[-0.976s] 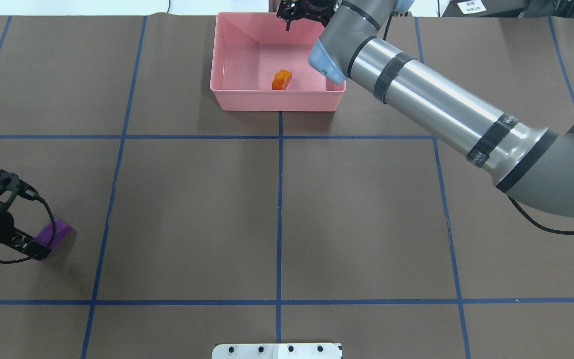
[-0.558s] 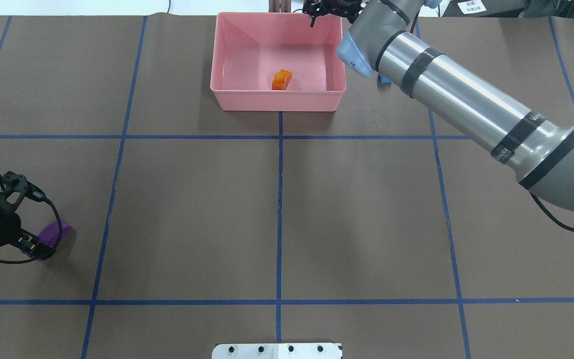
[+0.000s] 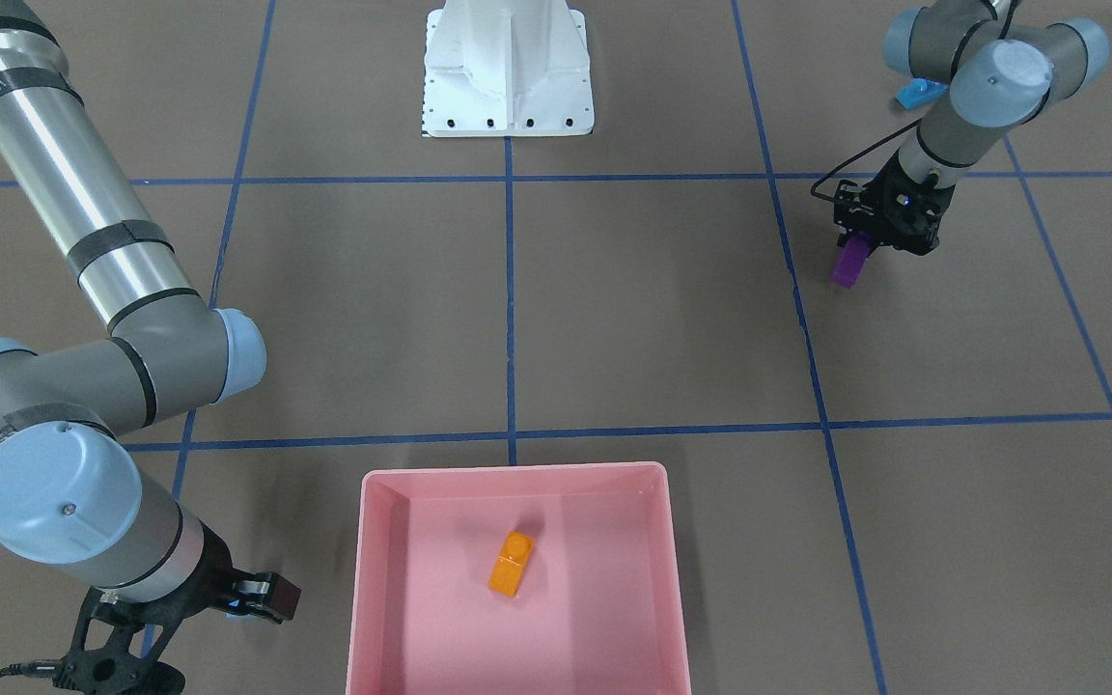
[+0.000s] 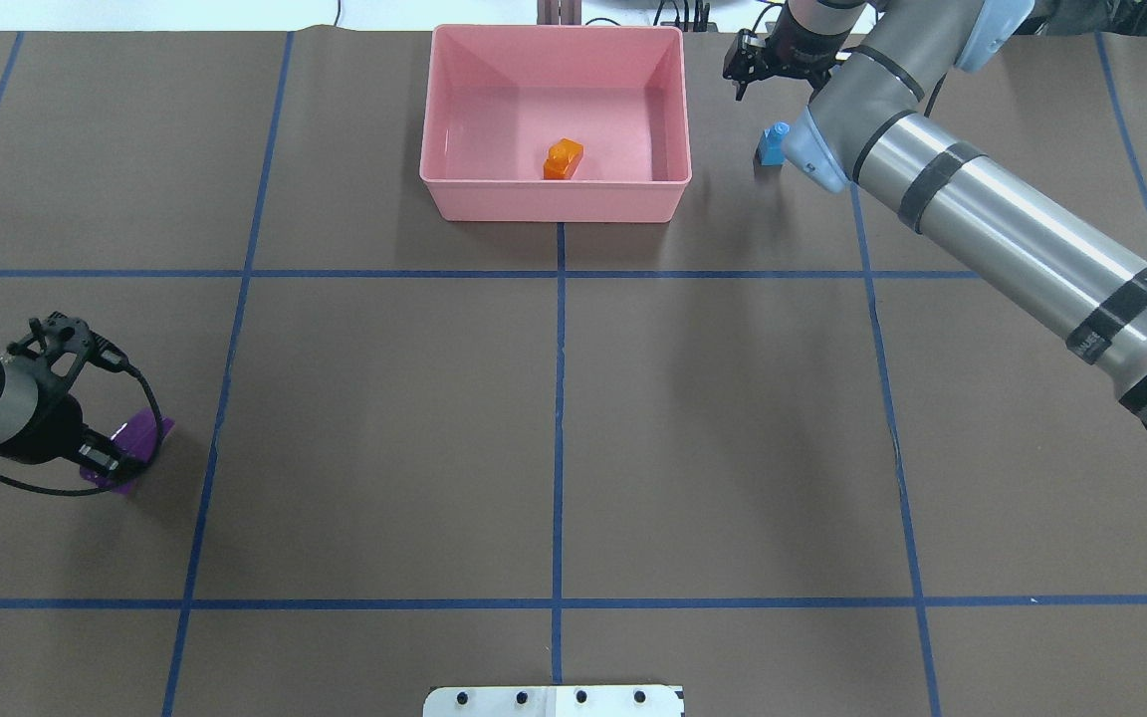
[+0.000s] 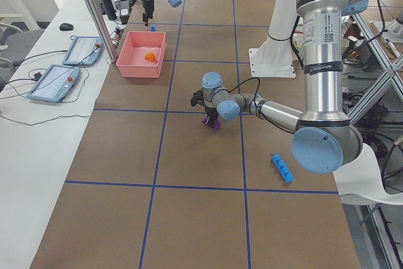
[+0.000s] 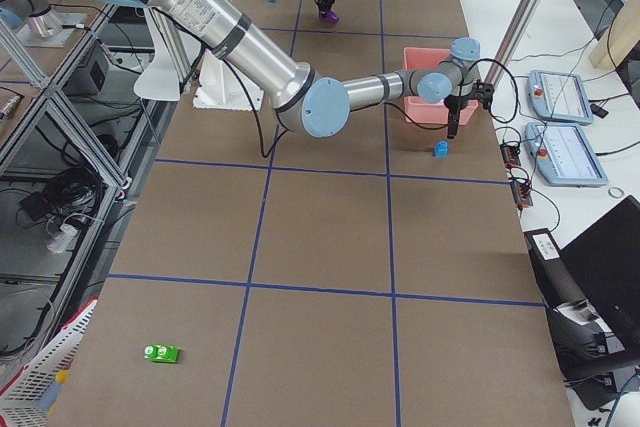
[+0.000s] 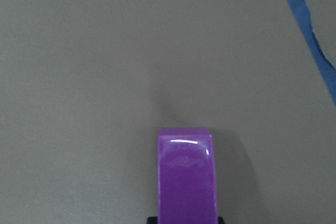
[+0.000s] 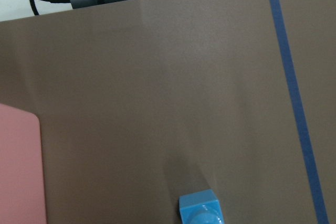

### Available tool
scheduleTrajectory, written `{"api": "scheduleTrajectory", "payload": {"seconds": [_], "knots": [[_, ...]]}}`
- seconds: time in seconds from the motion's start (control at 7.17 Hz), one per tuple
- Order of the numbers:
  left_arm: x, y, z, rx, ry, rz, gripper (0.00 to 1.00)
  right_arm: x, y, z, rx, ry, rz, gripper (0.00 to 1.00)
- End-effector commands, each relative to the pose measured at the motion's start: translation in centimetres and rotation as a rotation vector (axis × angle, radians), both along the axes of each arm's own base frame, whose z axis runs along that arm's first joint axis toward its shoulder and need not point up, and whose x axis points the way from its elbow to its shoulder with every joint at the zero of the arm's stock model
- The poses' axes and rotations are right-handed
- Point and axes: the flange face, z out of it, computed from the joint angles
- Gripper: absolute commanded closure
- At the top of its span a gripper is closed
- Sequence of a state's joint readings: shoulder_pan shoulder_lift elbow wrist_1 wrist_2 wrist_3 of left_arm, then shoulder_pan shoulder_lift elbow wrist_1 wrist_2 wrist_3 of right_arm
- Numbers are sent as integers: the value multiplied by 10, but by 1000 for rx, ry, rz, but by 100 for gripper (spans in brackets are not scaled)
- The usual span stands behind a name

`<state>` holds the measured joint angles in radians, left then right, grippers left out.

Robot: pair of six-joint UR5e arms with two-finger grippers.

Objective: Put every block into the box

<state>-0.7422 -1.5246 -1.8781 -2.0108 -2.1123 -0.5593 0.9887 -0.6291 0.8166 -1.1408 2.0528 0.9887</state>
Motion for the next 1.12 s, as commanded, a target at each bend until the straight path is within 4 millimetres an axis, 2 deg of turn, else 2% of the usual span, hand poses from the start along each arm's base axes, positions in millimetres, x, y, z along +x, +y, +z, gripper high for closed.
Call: {"api": "scheduleTrajectory", "payload": {"seconds": [0.0, 0.14, 0.28, 0.42, 0.56, 0.7, 0.84, 0.98], "knots": [[-19, -91, -107, -47, 82, -108, 100, -20, 12, 20, 13, 54, 0, 1], [-8, -129, -163, -66, 64, -143, 100, -28, 21, 38, 31, 61, -5, 2], [5, -172, -213, -83, 76, -189, 100, -30, 23, 49, 41, 56, -5, 4], [28, -209, -255, -114, 98, -232, 100, -34, 22, 51, 38, 62, -7, 12], [51, -243, -289, -152, 98, -265, 100, -39, 24, 52, 60, 60, -4, 27], [50, -277, -297, -147, 95, -304, 100, -41, 20, 51, 72, 56, -1, 44], [62, -299, -291, -134, 111, -330, 100, -44, 15, 42, 84, 61, 8, 71], [80, -327, -303, -123, 124, -416, 100, -47, 16, 41, 100, 67, 11, 98]]}}
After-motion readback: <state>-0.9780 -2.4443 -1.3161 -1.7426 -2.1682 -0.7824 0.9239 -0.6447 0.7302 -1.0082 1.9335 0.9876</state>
